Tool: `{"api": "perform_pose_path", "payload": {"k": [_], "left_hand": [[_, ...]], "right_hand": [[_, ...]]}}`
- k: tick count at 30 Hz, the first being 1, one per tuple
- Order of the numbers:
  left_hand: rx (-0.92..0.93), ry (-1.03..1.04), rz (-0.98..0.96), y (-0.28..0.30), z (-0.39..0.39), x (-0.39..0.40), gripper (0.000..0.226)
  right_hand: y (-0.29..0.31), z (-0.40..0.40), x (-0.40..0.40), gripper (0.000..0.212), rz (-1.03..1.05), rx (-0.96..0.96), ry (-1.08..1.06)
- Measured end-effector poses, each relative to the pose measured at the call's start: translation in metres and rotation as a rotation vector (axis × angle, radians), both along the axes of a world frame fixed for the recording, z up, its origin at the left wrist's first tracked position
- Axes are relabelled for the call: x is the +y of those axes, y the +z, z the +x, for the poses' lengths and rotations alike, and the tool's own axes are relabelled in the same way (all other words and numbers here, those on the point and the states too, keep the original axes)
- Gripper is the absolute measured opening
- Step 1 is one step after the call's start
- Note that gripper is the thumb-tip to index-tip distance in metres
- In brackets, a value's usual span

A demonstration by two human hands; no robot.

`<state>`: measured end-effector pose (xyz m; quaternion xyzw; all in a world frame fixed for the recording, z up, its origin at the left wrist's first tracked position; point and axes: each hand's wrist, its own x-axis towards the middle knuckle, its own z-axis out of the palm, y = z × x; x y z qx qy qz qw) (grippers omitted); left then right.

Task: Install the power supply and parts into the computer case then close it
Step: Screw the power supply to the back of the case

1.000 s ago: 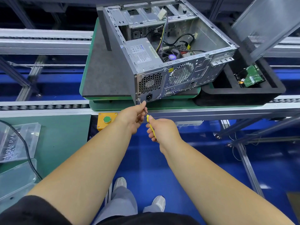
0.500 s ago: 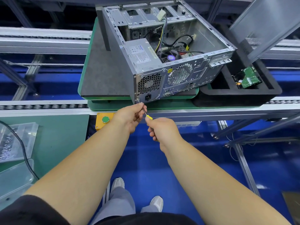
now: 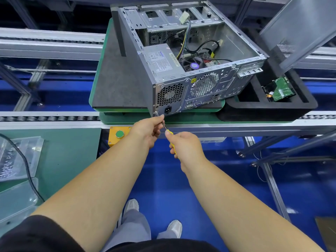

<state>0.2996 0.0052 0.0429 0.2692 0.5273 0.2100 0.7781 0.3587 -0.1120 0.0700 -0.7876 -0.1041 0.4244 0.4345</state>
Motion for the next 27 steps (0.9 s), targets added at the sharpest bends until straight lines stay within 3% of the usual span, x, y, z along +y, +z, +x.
{"api": "perform_pose_path", "payload": {"k": [5, 9, 14, 16, 19, 23, 25, 27], "left_hand": [[0.054, -0.017, 0.023, -0.001, 0.000, 0.001, 0.015], [0.055, -0.018, 0.030, -0.001, 0.000, 0.001, 0.016], [0.066, -0.023, 0.028, -0.001, -0.001, 0.001, 0.018], [0.071, -0.035, 0.037, -0.001, -0.002, 0.000, 0.018], [0.033, -0.064, 0.054, 0.000, -0.006, -0.004, 0.015], [-0.098, -0.095, 0.046, 0.004, -0.009, -0.008, 0.016], [-0.077, -0.068, 0.048, 0.006, -0.008, -0.007, 0.014], [-0.052, -0.047, 0.043, 0.007, -0.006, -0.006, 0.011]], "right_hand": [[0.001, 0.001, 0.006, 0.046, -0.025, 0.173, -0.048], [0.003, 0.005, 0.003, 0.041, 0.016, 0.279, -0.020], [0.003, 0.002, 0.001, 0.030, -0.003, -0.045, 0.037], [0.001, -0.001, 0.003, 0.033, -0.012, -0.053, 0.031], [0.002, -0.006, 0.007, 0.039, 0.020, 0.149, -0.027], [0.005, 0.002, 0.006, 0.032, 0.121, 0.676, -0.144], [0.006, 0.005, 0.004, 0.034, 0.143, 0.756, -0.148], [0.008, 0.003, 0.004, 0.037, 0.121, 0.685, -0.106]]}}
